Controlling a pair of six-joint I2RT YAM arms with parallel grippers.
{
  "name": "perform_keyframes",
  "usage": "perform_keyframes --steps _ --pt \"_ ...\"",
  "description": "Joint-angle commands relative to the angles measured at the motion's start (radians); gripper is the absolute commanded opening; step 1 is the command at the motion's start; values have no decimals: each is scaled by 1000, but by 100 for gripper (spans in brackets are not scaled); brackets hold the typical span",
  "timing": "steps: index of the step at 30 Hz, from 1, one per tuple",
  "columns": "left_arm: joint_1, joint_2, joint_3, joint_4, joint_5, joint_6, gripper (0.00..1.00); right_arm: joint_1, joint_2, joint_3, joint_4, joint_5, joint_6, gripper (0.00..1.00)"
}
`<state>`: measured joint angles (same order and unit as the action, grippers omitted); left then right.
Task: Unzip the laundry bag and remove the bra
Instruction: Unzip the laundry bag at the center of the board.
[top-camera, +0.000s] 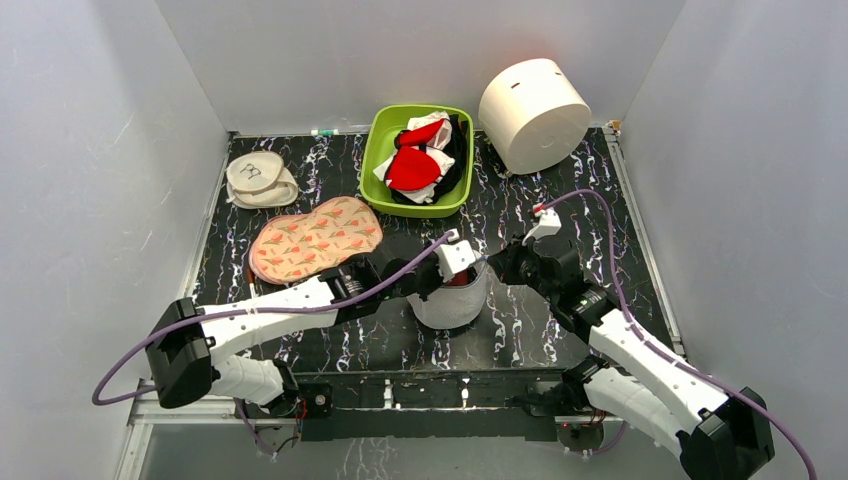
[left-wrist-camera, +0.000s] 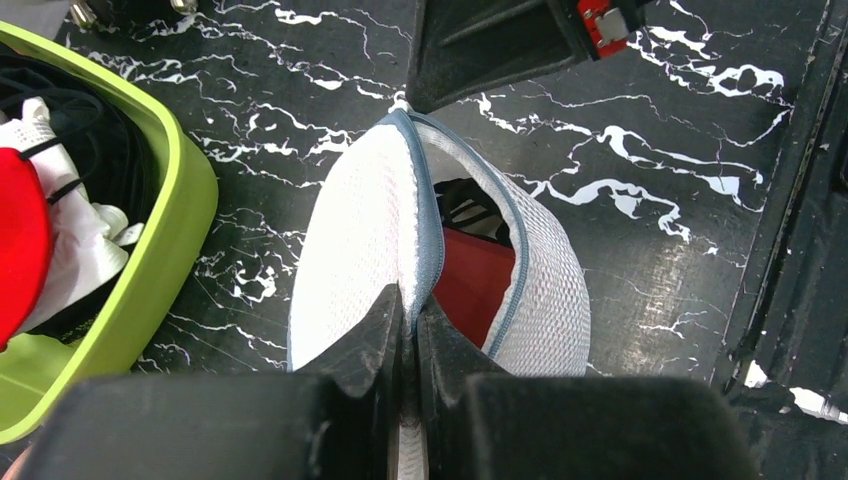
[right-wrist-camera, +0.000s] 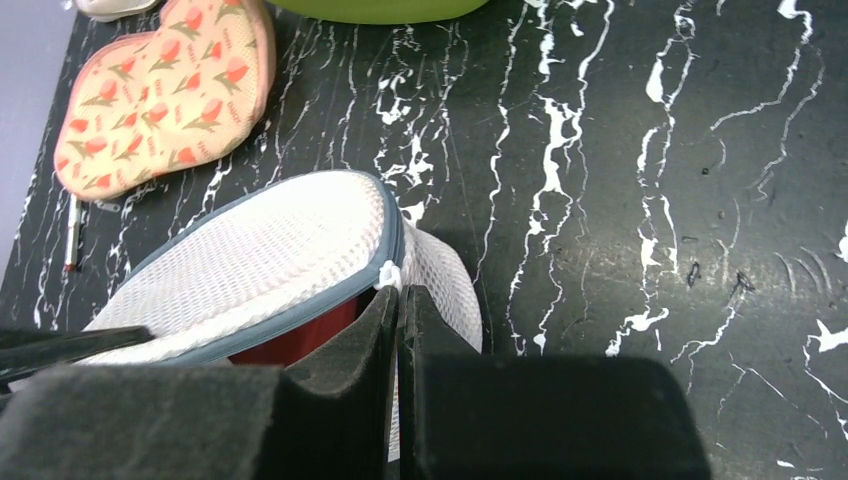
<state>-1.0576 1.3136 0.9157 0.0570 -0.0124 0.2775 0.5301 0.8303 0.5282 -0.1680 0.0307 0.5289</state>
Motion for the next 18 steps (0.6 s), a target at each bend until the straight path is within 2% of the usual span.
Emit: perform_keyframes --steps 1,6,9,11,18 --pt "-5 -67 4 9 -20 19 0 -7 23 47 -2 141 36 0" --pt "-8 -103 -24 37 -33 9 0 -10 43 75 -48 114 60 0" --pt "-9 -100 -13 29 -53 11 2 -10 -4 53 7 10 22 0" --pt "-9 -86 -14 22 -61 16 7 -10 -25 45 34 -77 0 0" --pt "-15 -19 25 -22 -93 26 36 -9 17 93 41 -309 -46 0"
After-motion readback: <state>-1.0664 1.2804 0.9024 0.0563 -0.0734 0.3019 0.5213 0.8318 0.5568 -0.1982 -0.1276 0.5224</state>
